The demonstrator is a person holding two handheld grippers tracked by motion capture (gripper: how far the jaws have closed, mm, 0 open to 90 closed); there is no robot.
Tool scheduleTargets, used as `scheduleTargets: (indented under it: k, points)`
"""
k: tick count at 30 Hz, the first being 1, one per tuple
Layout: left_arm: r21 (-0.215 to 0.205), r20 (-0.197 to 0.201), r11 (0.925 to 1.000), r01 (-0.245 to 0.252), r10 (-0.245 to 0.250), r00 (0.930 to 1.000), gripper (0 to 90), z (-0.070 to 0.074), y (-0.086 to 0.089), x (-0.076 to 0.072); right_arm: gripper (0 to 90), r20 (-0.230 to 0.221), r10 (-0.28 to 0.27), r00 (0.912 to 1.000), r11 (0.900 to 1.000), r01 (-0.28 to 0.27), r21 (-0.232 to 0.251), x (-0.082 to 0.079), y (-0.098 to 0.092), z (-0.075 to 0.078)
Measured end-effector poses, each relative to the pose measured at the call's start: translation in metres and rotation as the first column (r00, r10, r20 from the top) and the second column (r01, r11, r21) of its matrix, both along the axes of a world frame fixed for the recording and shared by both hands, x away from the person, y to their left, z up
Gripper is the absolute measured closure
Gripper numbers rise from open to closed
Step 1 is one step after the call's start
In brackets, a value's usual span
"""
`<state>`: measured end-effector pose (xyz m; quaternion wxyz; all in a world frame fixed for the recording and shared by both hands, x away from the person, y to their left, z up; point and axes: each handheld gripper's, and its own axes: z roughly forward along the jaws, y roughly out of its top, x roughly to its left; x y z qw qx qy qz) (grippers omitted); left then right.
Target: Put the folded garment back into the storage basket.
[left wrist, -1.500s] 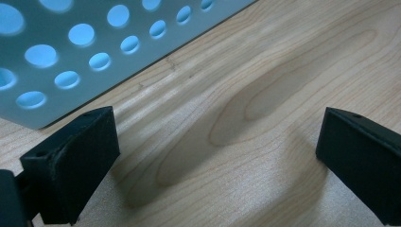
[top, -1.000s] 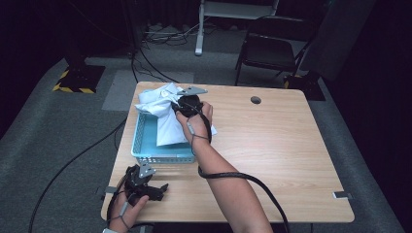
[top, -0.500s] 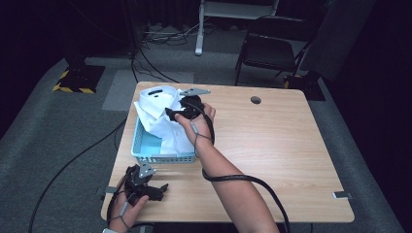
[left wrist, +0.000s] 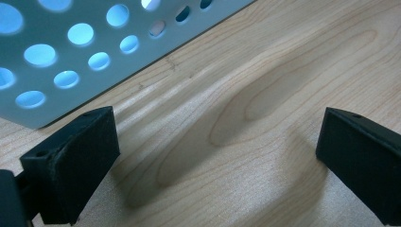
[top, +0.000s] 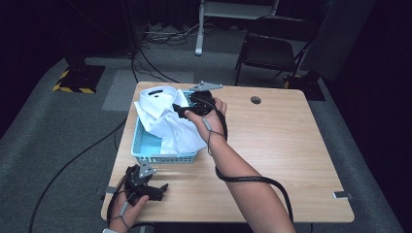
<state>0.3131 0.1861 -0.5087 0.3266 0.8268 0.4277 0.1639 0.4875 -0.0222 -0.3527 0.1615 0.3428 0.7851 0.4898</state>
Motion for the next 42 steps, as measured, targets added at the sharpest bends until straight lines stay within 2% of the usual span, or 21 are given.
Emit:
scheduleTargets:
  k: [12,25,42]
  points:
    - [0.000,0.000,1.0000,0.000,0.000,1.0000,0.2,0.000,0.000,0.000,25.2,0.033,-0.003,0.9995,1.000,0.003,-0.001,-0.008,-0.030,0.022]
    - [0.000,0.000,1.0000,0.000,0.000,1.0000,0.2,0.000,0.000,0.000,25.1,0.053,-0.001,0.9986,1.000,0.001,-0.014,-0.017,-0.058,0.036]
    - [0.000,0.000,1.0000,-0.001,0.001,1.0000,0.3,0.000,0.000,0.000,23.3,0.063,-0.002,0.9980,1.000,0.004,-0.027,-0.025,-0.085,0.044]
